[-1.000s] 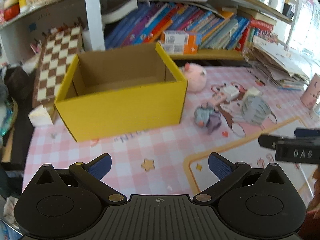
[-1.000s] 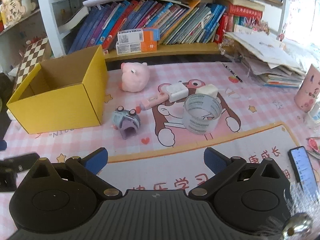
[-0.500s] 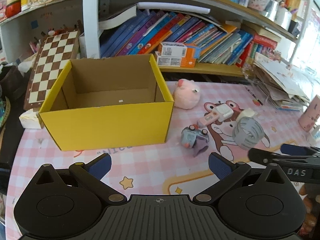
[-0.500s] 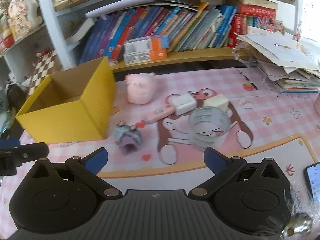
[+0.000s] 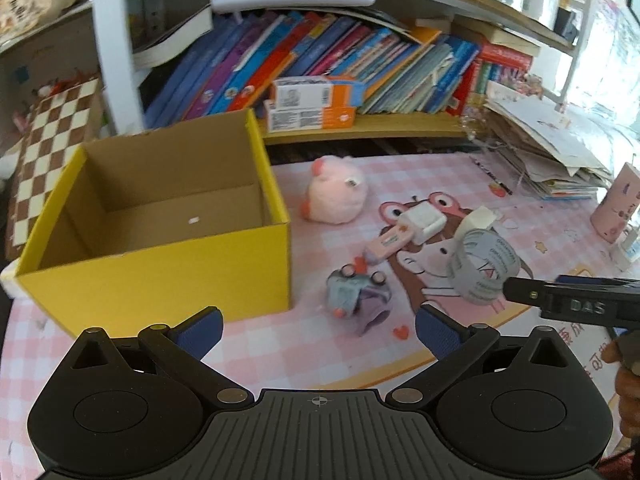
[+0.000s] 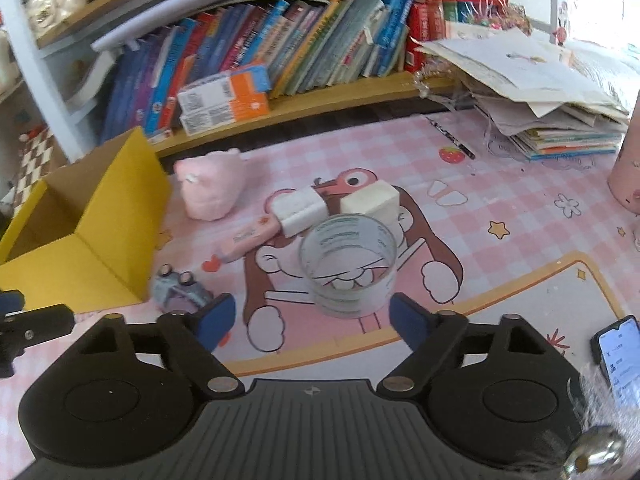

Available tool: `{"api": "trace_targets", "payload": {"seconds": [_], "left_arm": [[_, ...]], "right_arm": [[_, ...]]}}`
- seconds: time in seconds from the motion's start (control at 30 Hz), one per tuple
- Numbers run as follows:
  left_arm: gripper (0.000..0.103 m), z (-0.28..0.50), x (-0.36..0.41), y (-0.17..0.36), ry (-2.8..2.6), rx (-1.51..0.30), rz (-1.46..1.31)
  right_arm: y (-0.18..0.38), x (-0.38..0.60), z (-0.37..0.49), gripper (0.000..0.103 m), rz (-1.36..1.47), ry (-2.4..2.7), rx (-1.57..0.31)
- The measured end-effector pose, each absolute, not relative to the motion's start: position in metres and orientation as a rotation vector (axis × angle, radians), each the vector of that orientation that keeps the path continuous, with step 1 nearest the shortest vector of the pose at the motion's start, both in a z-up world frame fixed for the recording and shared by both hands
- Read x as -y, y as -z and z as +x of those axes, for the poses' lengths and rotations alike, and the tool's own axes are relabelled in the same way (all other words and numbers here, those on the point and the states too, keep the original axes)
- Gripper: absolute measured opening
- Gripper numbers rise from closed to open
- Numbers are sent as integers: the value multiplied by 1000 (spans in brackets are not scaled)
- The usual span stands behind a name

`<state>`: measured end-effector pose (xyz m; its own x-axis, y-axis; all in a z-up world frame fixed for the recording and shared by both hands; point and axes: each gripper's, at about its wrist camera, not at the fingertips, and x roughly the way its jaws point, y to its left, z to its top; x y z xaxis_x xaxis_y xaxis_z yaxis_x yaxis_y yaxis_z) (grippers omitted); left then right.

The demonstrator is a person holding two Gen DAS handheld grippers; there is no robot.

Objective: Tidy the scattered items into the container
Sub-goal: 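Move the left tool toward the toy truck while the right tool approaches the tape roll, then close the left gripper on the toy truck while the right gripper grasps the tape roll rim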

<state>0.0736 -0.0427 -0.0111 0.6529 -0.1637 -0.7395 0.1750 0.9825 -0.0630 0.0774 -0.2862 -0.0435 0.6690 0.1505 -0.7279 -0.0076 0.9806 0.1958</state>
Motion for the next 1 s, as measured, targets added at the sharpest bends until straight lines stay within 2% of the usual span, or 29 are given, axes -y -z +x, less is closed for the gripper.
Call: {"api": "trace_targets", "payload": {"seconds": [0.07, 0.2, 0.3, 0.47, 0.73, 1.0], "left_arm": [[102, 76, 46, 12, 207, -831, 25], [93, 85, 50, 18, 230, -836, 44], [86, 89, 57, 22, 266, -836, 56], [82, 90, 71, 27, 321, -822, 111], [82, 98, 80, 39, 361, -840, 147], [77, 103, 93, 46, 395, -839, 192]], "right_arm": [[47, 288, 84, 70, 186, -89, -840], [53, 291, 96, 56, 173, -75, -848], [55, 293, 103, 55, 160, -60, -847], [59, 300, 113, 52, 137, -36, -847], [69, 317, 129, 52, 136, 38, -858], [71, 323, 135, 52, 134, 49, -860]]}}
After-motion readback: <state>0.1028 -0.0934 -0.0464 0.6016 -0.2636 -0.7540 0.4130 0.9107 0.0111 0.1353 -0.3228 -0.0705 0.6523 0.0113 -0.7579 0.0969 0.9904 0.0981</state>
